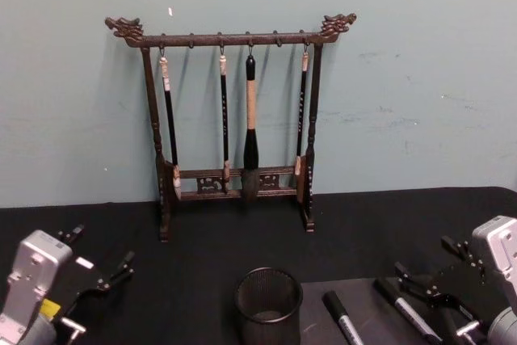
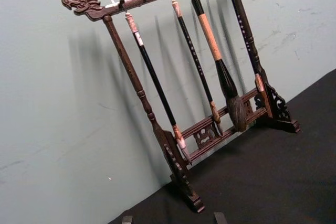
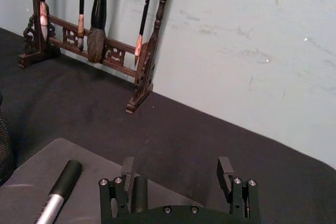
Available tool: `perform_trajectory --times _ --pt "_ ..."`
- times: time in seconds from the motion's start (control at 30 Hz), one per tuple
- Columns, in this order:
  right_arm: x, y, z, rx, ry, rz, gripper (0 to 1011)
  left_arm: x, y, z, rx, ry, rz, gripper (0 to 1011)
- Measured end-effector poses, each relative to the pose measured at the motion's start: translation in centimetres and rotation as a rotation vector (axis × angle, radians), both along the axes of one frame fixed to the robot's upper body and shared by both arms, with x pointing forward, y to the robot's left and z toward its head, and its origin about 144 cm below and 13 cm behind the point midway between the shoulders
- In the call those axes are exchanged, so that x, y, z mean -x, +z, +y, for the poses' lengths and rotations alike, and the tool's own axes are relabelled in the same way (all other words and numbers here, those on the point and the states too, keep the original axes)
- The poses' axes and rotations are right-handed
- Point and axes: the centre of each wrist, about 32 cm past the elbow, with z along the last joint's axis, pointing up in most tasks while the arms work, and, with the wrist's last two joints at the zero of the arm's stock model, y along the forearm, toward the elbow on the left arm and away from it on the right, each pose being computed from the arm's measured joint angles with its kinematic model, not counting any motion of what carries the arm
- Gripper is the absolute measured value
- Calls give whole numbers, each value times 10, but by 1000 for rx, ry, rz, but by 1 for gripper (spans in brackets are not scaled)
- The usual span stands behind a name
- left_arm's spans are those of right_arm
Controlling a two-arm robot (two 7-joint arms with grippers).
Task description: Pick up the water-based marker from the table and place it into the pen holder.
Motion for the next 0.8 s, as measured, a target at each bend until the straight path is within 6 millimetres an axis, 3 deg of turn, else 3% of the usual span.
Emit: perform_trajectory --times 0.8 --pt "-6 -4 3 -25 10 157 1000 0 0 0 0 0 0 1001"
